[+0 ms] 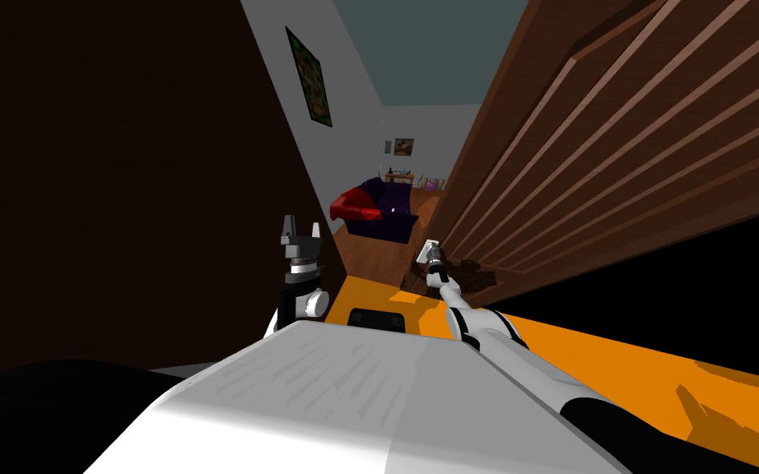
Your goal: Pull the door open
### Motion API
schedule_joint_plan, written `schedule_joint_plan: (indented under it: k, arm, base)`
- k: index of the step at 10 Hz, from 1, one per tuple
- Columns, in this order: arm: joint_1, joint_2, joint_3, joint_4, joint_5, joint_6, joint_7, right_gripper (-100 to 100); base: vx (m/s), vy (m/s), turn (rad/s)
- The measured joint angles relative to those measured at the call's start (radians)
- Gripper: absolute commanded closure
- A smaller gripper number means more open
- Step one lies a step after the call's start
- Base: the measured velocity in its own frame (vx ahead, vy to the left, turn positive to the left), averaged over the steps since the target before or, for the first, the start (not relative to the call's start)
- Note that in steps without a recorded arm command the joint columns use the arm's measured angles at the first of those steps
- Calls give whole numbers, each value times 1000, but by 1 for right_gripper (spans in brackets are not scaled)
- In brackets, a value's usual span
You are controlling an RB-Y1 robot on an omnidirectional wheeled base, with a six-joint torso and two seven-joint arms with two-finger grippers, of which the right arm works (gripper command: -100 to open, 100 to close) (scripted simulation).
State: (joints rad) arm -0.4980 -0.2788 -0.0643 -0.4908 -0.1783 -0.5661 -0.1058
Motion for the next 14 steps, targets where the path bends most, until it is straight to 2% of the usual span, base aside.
schedule_joint_plan:
  k: [3,4,7,9,10,14]
  arm:
    - [-2,-1,5,-3,2,0,-4,100]
    - [-1,-4,12,-15,4,5,-10,100]
    - [-6,-7,42,-5,15,-1,-37,100]
    - [18,-6,61,-51,23,21,-50,100]
    - [9,-4,68,-30,25,17,-56,100]
    - [-2,-7,101,-25,37,12,-87,100]
  base:
    - [-106,-45,62]
    - [-177,-87,96]
    - [-213,-93,94]
    - [-175,-67,62]
    - [-205,-77,88]
    - [-183,-83,81]
